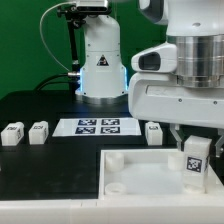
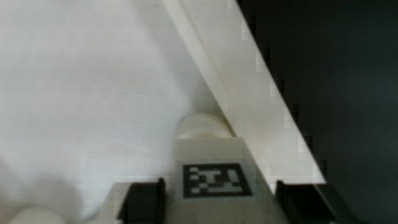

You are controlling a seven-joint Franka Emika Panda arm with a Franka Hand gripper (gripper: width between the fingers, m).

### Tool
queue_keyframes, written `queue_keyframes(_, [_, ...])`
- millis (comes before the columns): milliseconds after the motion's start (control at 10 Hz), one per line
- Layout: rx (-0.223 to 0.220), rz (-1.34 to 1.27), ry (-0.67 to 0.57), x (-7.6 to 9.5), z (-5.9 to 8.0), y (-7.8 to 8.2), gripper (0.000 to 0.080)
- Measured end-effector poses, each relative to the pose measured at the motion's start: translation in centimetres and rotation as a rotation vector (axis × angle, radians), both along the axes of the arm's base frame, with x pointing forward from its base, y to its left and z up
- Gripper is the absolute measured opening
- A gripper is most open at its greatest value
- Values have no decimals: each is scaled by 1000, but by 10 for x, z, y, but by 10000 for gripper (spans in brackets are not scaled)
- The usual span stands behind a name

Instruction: Assemble one leg

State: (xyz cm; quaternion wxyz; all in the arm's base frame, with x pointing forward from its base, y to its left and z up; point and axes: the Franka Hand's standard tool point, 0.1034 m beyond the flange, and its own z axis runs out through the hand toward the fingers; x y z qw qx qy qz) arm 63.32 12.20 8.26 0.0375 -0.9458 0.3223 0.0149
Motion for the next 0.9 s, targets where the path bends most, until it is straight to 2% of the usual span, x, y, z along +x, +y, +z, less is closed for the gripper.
queue_keyframes(100, [17, -106, 2, -1, -3, 0, 298])
queue_keyframes(400, [104, -626, 52, 0, -6, 7, 295])
queue_keyframes(700, [128, -822, 75, 1, -6, 14, 295])
queue_keyframes(800, [128, -789, 70, 1, -6, 14, 530])
queue_keyframes(900, [129, -789, 70, 1, -6, 14, 530])
